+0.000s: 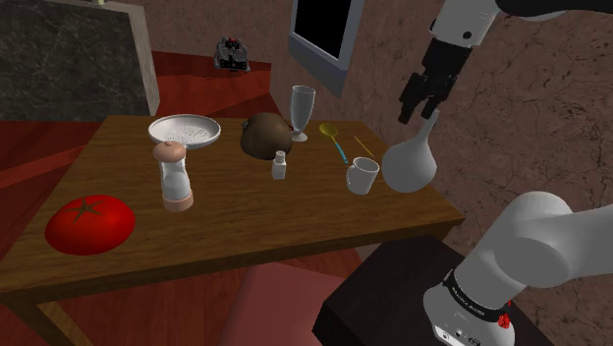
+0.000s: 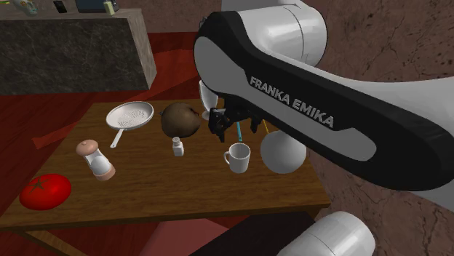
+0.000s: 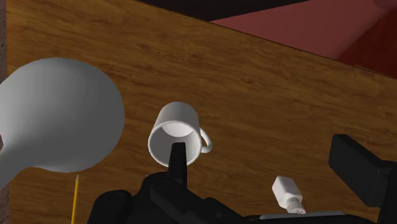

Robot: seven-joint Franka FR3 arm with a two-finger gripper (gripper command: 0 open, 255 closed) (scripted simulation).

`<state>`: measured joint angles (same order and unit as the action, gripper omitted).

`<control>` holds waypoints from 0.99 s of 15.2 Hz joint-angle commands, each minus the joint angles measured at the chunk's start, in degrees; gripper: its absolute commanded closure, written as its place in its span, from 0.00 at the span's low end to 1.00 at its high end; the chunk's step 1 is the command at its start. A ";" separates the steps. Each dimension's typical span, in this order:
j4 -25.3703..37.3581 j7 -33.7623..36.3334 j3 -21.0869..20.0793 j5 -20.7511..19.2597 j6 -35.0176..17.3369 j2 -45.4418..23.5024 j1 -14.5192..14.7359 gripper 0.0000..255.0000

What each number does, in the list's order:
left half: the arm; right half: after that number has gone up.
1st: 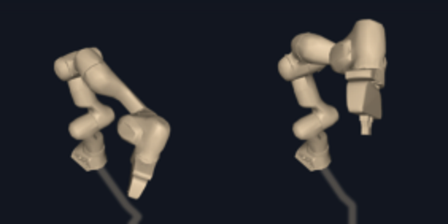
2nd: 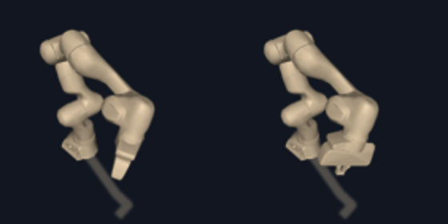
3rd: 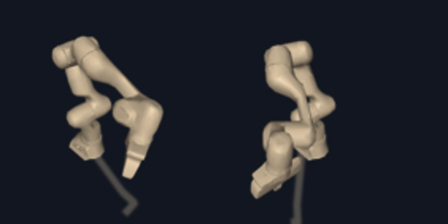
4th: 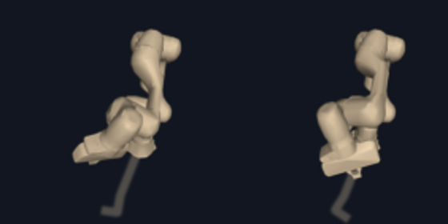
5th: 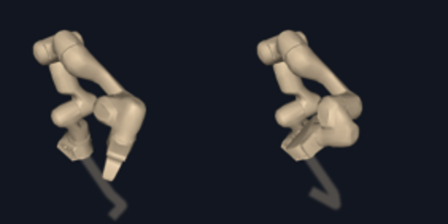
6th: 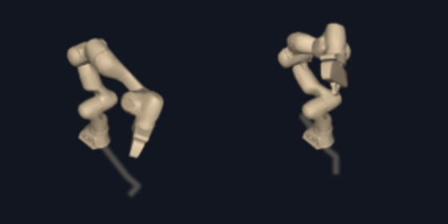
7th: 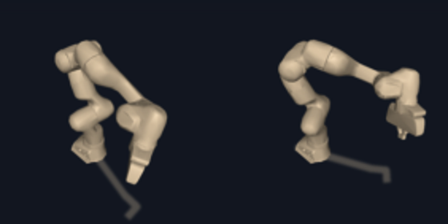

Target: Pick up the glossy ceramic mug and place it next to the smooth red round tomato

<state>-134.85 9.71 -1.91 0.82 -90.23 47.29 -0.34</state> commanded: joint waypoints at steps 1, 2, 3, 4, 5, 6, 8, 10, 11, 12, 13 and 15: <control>0.00 0.00 0.00 0.00 0.00 0.00 0.00 0.00; -1.32 -0.74 0.71 -0.37 -1.77 -0.44 -0.23 0.00; -2.57 -1.48 1.43 -0.74 -3.55 -0.96 -0.46 0.00; -3.74 -2.21 2.15 -1.10 -5.36 -1.57 -0.70 0.00; -4.85 -2.94 2.87 -1.45 -7.18 -2.28 -0.94 0.00; -5.88 -3.68 3.60 -1.79 -9.03 -3.07 -1.20 0.00; -7.72 -5.15 5.06 -2.44 -12.78 -4.95 -1.70 0.00; -9.25 -6.63 6.54 -3.02 -16.60 -7.21 -2.20 0.00; -9.89 -7.38 7.29 -3.28 -18.53 -8.49 -2.43 0.00; -10.46 -8.13 8.04 -3.51 -20.47 -9.85 -2.65 0.00; -10.93 -8.91 8.78 -3.70 -22.41 -11.31 -2.86 0.00; -11.64 -10.46 10.33 -3.99 -26.31 -14.49 -3.19 0.00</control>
<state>-145.51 0.08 7.63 -2.99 -113.88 34.35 -3.35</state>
